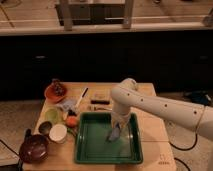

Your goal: Place sponge in tray

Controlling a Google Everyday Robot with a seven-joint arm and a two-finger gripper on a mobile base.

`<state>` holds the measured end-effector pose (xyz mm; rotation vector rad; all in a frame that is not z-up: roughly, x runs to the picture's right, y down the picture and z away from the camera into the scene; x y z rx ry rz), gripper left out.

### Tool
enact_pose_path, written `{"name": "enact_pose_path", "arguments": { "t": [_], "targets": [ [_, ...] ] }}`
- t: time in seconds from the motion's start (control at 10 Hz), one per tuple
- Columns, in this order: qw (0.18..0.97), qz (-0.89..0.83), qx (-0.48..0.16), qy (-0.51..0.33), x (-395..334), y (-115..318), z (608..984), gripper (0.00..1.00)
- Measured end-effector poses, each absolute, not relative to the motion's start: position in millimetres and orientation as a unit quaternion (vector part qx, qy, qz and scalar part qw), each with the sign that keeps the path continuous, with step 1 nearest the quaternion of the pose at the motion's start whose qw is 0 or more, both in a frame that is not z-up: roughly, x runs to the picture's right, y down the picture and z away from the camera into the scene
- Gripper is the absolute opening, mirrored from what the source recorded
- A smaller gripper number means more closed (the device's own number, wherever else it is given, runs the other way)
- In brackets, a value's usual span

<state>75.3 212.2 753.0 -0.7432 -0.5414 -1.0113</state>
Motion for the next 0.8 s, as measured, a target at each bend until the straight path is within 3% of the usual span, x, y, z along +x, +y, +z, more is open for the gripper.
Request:
{"name": "enact_pose_path", "arguments": {
  "t": [0.5, 0.7, 0.8],
  "targets": [
    [0.774, -0.469, -0.342, -0.251, 74.9, 211.8, 753.1, 0.1],
    [0.775, -0.469, -0.342, -0.251, 75.1, 211.7, 753.2, 0.23],
    [0.775, -0.469, -0.342, -0.251, 75.1, 211.0, 753.3, 0.38]
  ]
}}
